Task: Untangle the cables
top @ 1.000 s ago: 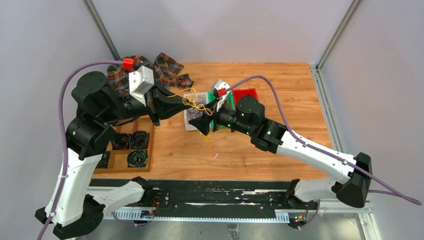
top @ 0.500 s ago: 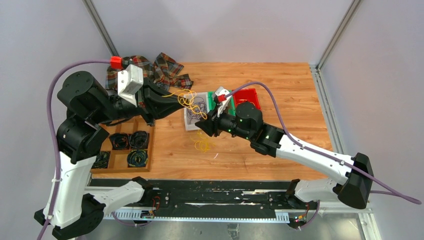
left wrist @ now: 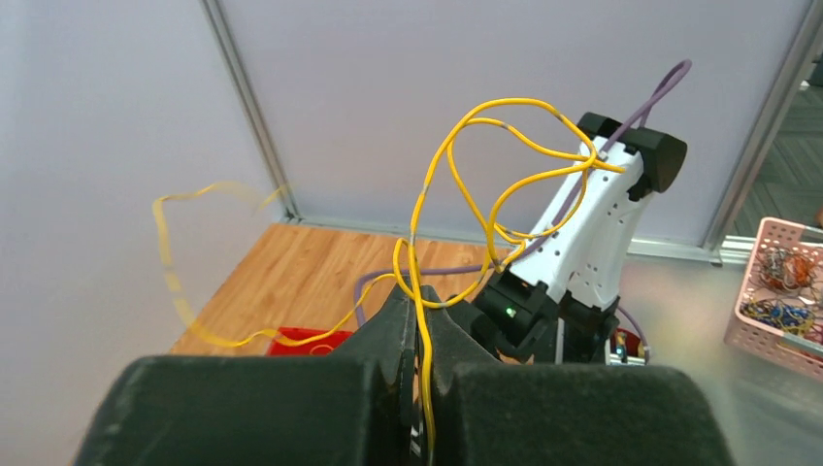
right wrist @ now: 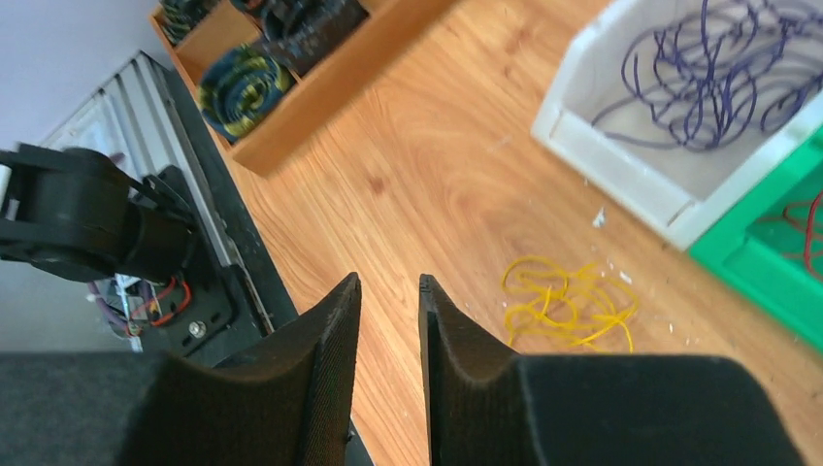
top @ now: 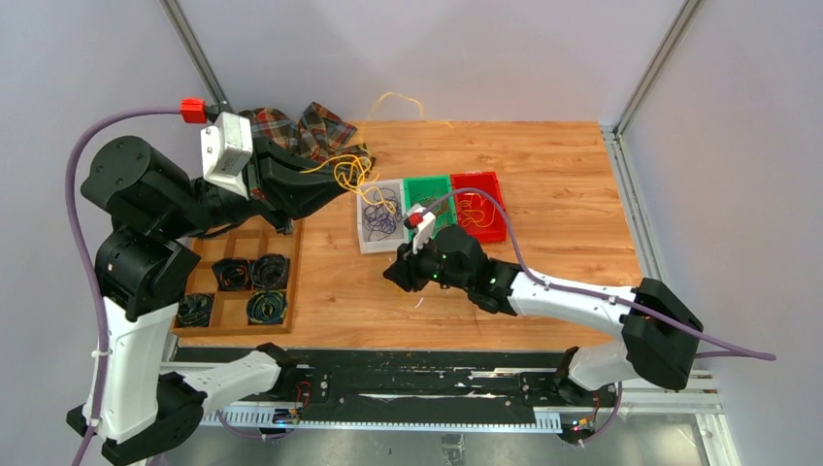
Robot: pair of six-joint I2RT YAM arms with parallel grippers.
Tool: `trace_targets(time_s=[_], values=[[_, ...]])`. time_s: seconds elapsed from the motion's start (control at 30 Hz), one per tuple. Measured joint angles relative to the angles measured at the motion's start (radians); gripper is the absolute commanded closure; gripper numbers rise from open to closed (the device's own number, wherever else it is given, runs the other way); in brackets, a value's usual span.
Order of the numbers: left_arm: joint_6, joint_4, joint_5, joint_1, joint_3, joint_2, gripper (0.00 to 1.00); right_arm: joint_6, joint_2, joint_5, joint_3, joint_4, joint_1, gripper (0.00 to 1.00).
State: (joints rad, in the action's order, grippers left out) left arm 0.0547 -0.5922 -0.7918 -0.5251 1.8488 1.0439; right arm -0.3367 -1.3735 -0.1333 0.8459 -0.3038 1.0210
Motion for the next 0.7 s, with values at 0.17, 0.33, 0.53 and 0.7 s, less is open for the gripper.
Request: trace_targets(time_s=[0.17, 0.33, 0.53, 0.7], values=[[0.006, 0.035, 0.038, 0.0, 0.019, 0.006, 0.99, -0.035, -0.011, 0.014, -0.082, -0.025, 0.0, 0.59], [0.005, 0.053, 0.058, 0.0, 0.025, 0.008, 0.99, -0.062, 0.001, 0.043, -0.133, -0.029, 0.0, 0.36], [0.005, 0.068, 0.069, 0.0, -0.066, 0.007, 0.99, -0.063, 0.199, 0.11, -0.166, 0.01, -0.016, 0.25], [0.005, 0.067, 0.083, 0.0, -0.176, 0.036, 0.99, -0.029, 0.408, 0.232, -0.157, 0.095, -0.047, 0.25]])
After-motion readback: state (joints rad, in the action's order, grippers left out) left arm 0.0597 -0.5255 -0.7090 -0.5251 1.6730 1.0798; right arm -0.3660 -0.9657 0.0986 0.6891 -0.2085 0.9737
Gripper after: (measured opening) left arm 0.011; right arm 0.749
